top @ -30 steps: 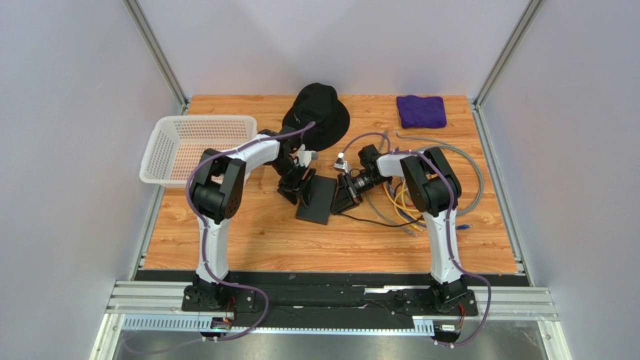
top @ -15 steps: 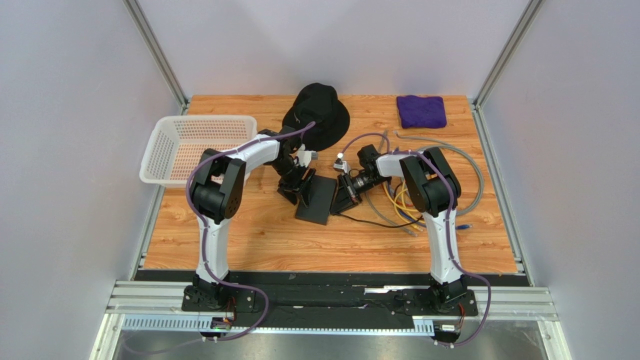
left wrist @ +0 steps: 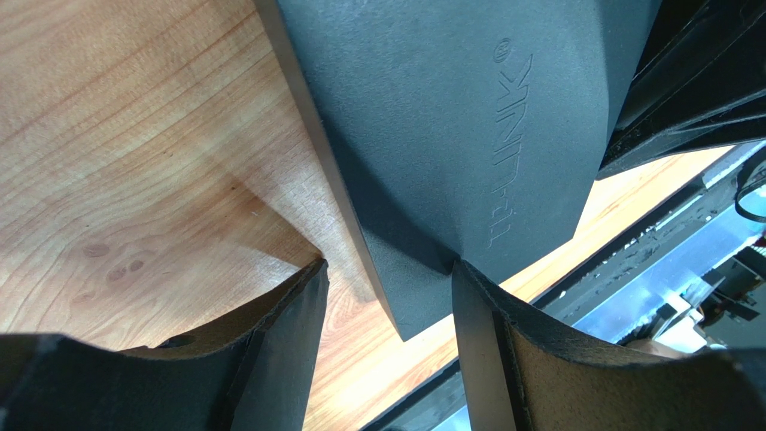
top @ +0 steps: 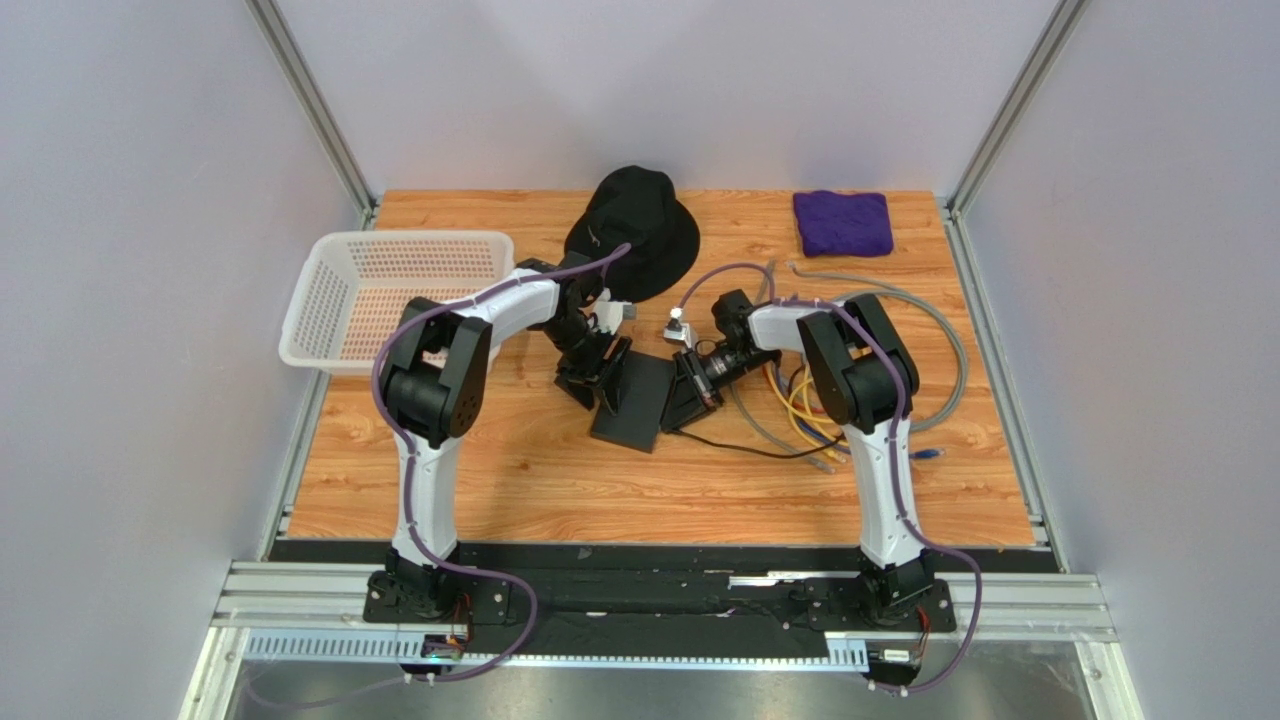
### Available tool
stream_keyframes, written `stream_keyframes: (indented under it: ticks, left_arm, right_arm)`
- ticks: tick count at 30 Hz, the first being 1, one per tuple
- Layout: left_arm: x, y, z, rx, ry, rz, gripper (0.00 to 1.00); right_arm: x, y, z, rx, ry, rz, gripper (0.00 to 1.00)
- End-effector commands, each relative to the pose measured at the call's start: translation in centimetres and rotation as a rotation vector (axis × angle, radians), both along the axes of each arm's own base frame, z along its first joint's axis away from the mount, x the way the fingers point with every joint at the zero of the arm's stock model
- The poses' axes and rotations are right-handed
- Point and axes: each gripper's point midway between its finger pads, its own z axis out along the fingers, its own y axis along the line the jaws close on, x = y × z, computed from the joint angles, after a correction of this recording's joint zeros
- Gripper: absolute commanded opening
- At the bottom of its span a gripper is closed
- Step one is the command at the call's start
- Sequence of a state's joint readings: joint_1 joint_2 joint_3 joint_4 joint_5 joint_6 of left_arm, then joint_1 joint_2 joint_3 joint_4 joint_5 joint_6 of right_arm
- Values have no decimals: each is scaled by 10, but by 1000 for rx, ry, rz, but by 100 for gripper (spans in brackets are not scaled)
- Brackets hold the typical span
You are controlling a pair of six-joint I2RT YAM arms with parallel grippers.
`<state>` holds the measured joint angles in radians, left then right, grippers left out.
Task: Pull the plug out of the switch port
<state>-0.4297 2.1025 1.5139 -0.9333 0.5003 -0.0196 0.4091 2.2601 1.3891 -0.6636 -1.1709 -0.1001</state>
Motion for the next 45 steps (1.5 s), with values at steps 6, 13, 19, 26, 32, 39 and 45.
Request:
stream_keyframes:
  ticks: [6,13,19,26,32,39,45]
  left_arm:
    - [4,8,-41,78,-20,-32,64]
    - [8,9,-35,79,-49,-48,63]
    - [23,-1,5,2,-148,-78,63]
    - [42,6,60,-26,-319,-144,66]
    - [54,24,89,47,-473,-183,69]
    - [55,43,102,121,-561,-188,72]
    - [56,54,112,137,-601,-145,79]
  right_arm:
    - [-16,-20,-20,-34,72,60,1]
    - [-5,-25,0,-35,-24,67,0]
    - [58,-49,65,-56,-325,-29,0]
    - [185,-119,119,-216,-577,-363,0]
    - [254,-182,158,-474,-828,-608,0]
    - [288,-220,131,-636,-743,-804,13]
    - [299,-228,152,-660,-807,-863,68]
